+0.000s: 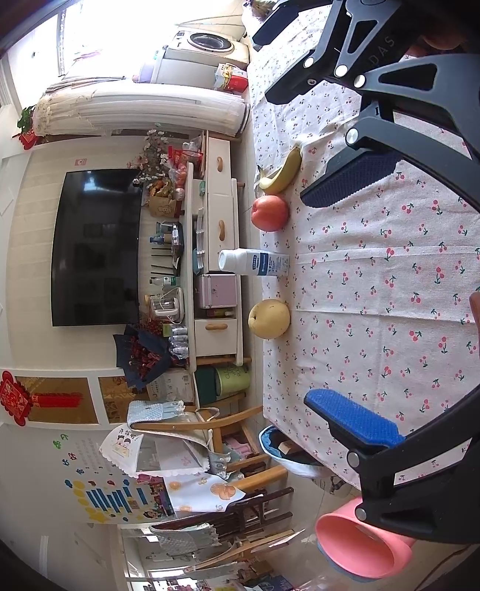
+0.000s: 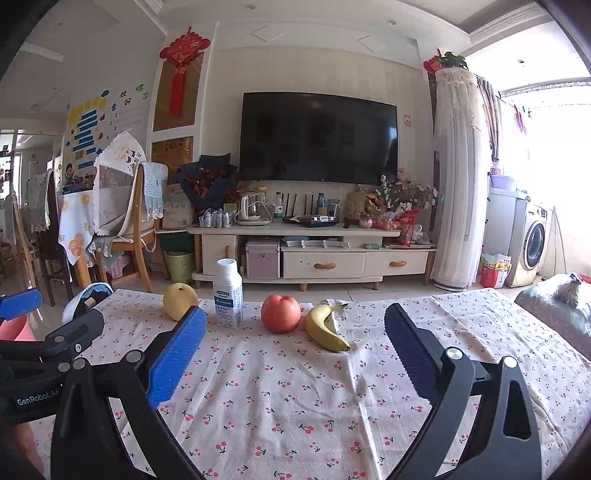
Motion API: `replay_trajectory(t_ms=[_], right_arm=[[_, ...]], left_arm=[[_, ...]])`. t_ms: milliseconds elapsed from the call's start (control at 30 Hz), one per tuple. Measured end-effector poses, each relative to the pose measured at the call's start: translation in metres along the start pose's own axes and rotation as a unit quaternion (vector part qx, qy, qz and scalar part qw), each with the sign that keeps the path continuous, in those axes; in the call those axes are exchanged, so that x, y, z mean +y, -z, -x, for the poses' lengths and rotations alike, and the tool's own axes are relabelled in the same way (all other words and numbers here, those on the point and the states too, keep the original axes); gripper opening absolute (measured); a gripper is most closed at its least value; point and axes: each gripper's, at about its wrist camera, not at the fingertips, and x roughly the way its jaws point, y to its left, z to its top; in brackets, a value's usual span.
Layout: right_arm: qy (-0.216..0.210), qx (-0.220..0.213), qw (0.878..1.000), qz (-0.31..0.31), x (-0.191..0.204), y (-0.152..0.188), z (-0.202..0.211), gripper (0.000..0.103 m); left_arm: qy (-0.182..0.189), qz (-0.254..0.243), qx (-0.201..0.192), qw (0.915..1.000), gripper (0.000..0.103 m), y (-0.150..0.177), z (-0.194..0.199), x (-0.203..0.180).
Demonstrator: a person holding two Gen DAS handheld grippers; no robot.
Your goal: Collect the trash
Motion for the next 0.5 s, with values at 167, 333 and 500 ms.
replay_trajectory(t_ms=[167,333,500], right_arm=[[-0.001,0.004,1.000,0.003,0.0014,0.0030,-0.0026,0.096],[-0.002,0.002,1.000,0.005,0.0027,0.0042,-0.0029,0.096],[-0.003,0.003,1.000,0.006,0.0039,0.0054,-0.0039,0.096]], left_arm=[[-0.002,0.003,0.001,1.0000,0.099,0.0023,-0.0024,0.0019],[-0.003,0.003,0.001,1.0000,0.099,0.0038,-0.0037,0.0025],[-0.003,0.004,0.001,1.0000,0.099,0.0039,-0.0041,0.0031]])
